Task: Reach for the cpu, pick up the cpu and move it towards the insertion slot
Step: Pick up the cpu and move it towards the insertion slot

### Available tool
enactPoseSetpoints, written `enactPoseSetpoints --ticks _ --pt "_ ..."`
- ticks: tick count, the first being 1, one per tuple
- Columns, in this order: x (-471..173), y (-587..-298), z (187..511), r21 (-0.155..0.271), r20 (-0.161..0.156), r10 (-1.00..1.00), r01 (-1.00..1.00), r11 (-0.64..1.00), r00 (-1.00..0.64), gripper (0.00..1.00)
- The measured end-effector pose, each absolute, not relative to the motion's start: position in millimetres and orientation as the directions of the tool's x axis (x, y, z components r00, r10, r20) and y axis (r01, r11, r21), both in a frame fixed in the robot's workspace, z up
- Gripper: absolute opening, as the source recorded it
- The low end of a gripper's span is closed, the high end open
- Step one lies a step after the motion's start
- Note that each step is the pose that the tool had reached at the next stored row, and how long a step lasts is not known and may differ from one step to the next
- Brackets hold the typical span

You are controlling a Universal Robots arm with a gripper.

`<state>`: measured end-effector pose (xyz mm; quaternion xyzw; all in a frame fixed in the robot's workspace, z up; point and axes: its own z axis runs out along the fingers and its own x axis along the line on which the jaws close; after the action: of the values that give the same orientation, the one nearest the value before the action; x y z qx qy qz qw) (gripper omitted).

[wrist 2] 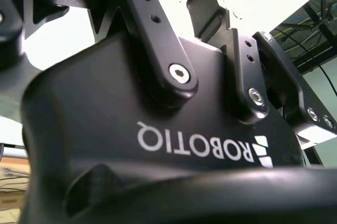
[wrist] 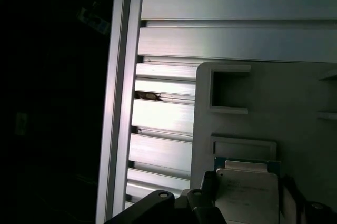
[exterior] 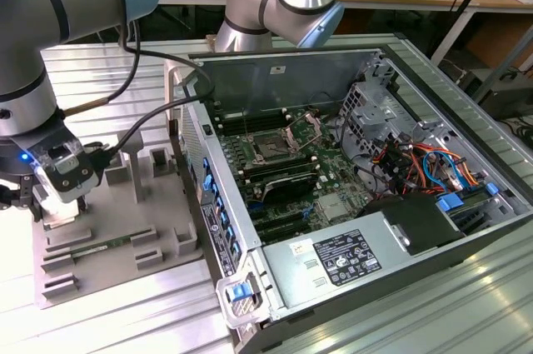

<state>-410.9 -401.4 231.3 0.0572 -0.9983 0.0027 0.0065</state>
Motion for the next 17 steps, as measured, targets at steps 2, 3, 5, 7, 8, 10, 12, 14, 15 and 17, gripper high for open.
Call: enactPoseSetpoints --ticks 2,3,5,7,8,10,12,14,15,17 --pt "-410.9 -401.4 232.2 -0.005 0.013 -0.114 -0.114 0.993 -0.993 0.55" --pt "-410.9 -401.4 232.4 -0.005 0.013 -0.114 -0.114 0.993 -0.993 0.55" --pt "-410.9 -401.4 232.7 -0.005 0.013 -0.114 -0.114 0.993 -0.993 0.55" --pt "-410.9 -401.4 233.1 -0.005 0.013 -0.114 -0.114 0.993 -0.993 0.55" --pt "-410.9 -401.4 233.5 -0.005 0.013 -0.114 -0.114 0.993 -0.993 0.55" --pt "-410.9 -401.4 234.0 -0.005 0.013 -0.114 -0.114 0.993 -0.993 0.55" --pt "-410.9 -401.4 234.3 -0.005 0.013 -0.114 -0.114 0.993 -0.993 0.55" --pt "-410.9 -401.4 234.7 -0.005 0.013 -0.114 -0.114 0.993 -0.993 0.55" --pt "-410.9 -401.4 234.8 -0.005 0.013 -0.114 -0.114 0.993 -0.993 0.55" --pt "-410.9 -401.4 235.3 -0.005 0.013 -0.114 -0.114 0.993 -0.993 0.55"
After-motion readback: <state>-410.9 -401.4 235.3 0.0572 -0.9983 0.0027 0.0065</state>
